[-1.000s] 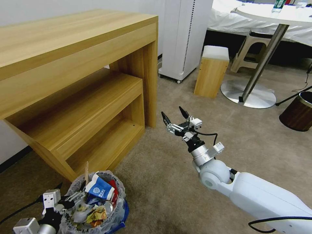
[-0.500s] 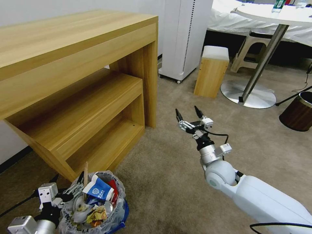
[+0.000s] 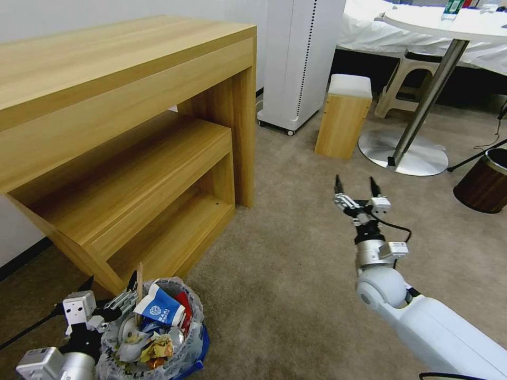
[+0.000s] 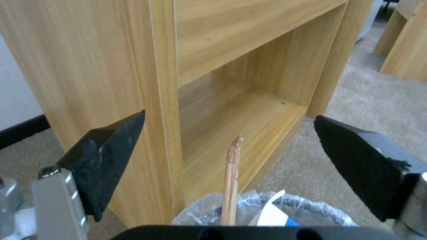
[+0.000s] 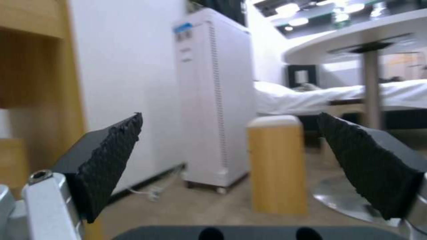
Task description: Pick up the trash bin and place the garbage on the floor into it.
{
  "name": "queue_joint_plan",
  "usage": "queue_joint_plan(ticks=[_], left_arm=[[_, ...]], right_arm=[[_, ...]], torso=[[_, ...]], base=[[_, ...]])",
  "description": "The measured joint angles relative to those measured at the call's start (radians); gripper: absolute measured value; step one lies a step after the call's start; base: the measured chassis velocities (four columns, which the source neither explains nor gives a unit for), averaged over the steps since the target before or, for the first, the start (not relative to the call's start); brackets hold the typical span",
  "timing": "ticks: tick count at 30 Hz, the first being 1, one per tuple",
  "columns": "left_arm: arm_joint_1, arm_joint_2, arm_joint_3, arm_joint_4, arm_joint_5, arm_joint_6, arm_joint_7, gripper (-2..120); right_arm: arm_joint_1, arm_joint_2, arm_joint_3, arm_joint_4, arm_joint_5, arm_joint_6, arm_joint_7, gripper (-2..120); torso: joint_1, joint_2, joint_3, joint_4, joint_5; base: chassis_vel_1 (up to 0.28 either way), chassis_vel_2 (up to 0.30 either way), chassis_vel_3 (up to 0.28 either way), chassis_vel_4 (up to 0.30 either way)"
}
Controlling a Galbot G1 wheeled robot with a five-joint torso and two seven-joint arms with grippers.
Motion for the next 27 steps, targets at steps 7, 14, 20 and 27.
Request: queue_joint_plan(ticks=[7,14,20,27], left_arm=[[-0.001,0.005,0.015,-0.005,0.036,-0.002,0.004,100],[-0.003,0.014,0.035,-0.038,0.078,0.008,0.019,100],[-0.013,0.015,0.031,-0.038,0.110,0.005,0.007,100],[-0.027,-0.009,0.038,-0.025,0.161,-0.015,-0.002,100]], right_arm=[[-0.090,0.038,0.165,0.005,-0.081,-0.103,0.053,100],[-0.184,0.126,0.318,0.097,-0.127,-0.228,0.044,100],[-0.177,0.134,0.257,0.080,-0.219,-0.311,0.095,100],[-0.114,0.152,0.135,-0.010,-0.171,-0.378,0.095,100]], torso=[[0.000,0.000,0.000,-0.0001,-0.0002],[0.000,0.000,0.000,0.0000,-0.0001],[0.000,0.000,0.000,0.0002,-0.0003],[0.000,0.000,0.000,0.0003,-0.0001]], base=[[0.000,0.000,0.000,0.000],[0.000,0.000,0.000,0.000],[0.000,0.000,0.000,0.000],[0.000,0.000,0.000,0.000]])
